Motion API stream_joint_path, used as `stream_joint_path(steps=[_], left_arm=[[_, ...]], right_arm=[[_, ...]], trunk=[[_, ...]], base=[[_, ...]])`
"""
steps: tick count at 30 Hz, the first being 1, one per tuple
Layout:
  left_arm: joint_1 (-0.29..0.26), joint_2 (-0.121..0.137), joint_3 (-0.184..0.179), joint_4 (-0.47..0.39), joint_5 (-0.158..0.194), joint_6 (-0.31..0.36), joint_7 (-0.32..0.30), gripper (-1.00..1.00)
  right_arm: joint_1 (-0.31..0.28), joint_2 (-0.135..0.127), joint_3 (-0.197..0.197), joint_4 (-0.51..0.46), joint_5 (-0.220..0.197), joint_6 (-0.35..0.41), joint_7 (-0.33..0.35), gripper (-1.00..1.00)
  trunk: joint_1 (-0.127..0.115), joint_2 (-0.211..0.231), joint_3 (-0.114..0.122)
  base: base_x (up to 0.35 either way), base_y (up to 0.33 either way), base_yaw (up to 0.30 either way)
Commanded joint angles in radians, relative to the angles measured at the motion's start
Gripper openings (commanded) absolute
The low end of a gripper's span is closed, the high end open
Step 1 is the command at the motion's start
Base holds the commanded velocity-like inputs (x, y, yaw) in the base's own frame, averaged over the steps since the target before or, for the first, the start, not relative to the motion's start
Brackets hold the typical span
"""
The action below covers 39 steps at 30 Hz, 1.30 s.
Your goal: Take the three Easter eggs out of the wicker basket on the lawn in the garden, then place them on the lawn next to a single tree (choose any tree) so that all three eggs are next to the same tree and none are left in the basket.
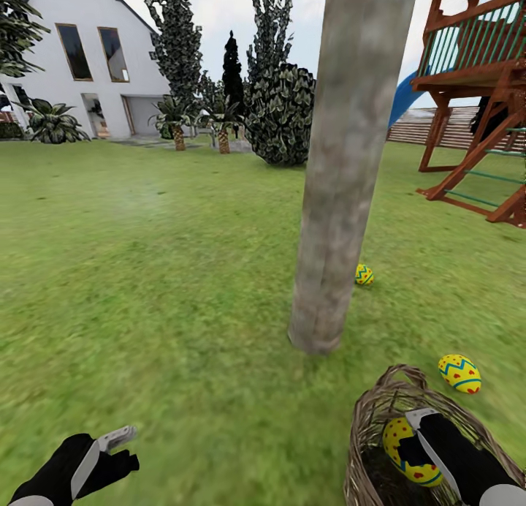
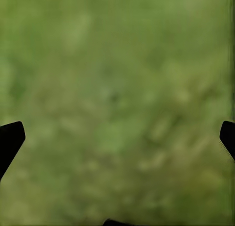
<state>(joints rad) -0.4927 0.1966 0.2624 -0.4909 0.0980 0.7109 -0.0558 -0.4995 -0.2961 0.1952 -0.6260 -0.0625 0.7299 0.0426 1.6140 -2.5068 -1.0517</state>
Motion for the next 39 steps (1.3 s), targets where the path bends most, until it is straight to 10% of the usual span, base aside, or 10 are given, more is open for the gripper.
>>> stream_joint_path(steps=[1,39], left_arm=[[0.000,0.000,0.003,-0.001,0.006,0.006,0.001,1.00],[-0.001,0.000,0.001,-0.002,0.006,0.007,-0.004,1.00]], right_arm=[[0.000,-0.001,0.006,-0.001,-0.005,0.005,-0.001,-1.00],[-0.001,0.002,0.007,0.015,-0.006,0.005,-0.001,-1.00]], trunk=[[-0.001,0.000,0.003],[-0.046,0.065,0.144]], base=[[0.000,0.000,0.000],[0.000,0.000,0.000]])
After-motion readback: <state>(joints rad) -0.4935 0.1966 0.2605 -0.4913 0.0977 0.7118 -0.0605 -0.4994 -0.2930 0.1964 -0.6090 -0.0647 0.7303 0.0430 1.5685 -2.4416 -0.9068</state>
